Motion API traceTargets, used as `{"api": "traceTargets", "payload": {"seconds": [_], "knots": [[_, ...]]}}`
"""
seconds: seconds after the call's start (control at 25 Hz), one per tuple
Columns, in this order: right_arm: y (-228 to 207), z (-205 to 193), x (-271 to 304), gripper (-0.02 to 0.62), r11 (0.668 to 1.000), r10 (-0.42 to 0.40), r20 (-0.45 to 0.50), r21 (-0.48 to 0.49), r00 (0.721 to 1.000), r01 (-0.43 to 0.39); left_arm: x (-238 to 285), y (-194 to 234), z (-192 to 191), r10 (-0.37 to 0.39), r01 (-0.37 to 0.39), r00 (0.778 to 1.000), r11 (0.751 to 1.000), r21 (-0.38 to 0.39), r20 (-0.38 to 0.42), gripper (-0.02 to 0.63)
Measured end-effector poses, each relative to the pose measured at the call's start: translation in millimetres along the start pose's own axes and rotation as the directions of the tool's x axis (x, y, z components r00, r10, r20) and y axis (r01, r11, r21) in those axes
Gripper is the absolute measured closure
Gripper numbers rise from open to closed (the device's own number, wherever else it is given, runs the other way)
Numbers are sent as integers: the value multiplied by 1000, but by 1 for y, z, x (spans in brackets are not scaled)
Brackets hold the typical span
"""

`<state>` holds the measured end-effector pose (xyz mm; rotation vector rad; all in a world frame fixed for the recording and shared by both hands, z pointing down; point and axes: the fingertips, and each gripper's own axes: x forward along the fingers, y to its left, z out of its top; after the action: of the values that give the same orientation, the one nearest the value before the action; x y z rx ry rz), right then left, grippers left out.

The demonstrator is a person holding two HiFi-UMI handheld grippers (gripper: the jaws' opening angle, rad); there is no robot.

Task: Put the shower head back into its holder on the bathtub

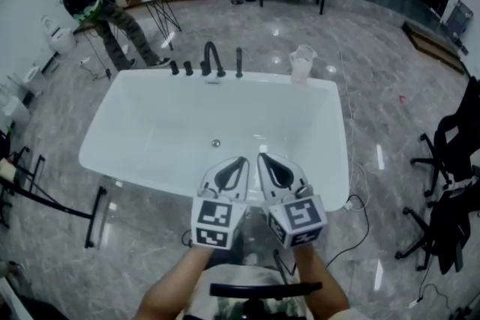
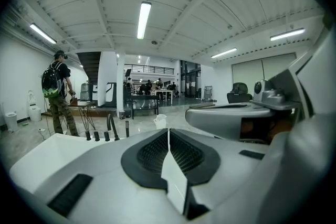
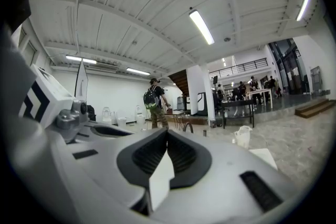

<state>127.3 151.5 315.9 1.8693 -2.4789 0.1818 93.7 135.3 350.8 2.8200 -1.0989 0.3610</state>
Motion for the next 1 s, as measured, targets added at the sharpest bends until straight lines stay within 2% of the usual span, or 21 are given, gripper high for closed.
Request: {"api": "traceTargets", "payload": {"seconds": [0.24,0.52,1.0], "knots": [[-22,-1,51,590,999,3,-23,-32,1000,-4,39,35,-2,6,-6,1000,999,-31,-5,584],[-40,5,136,589,999,-4,-54,-34,999,2,90,103,6,2,-3,1000,998,-69,-13,584],[-90,13,281,589,993,-84,-92,-86,992,76,174,208,16,-36,34,999,994,-104,-18,584]]}}
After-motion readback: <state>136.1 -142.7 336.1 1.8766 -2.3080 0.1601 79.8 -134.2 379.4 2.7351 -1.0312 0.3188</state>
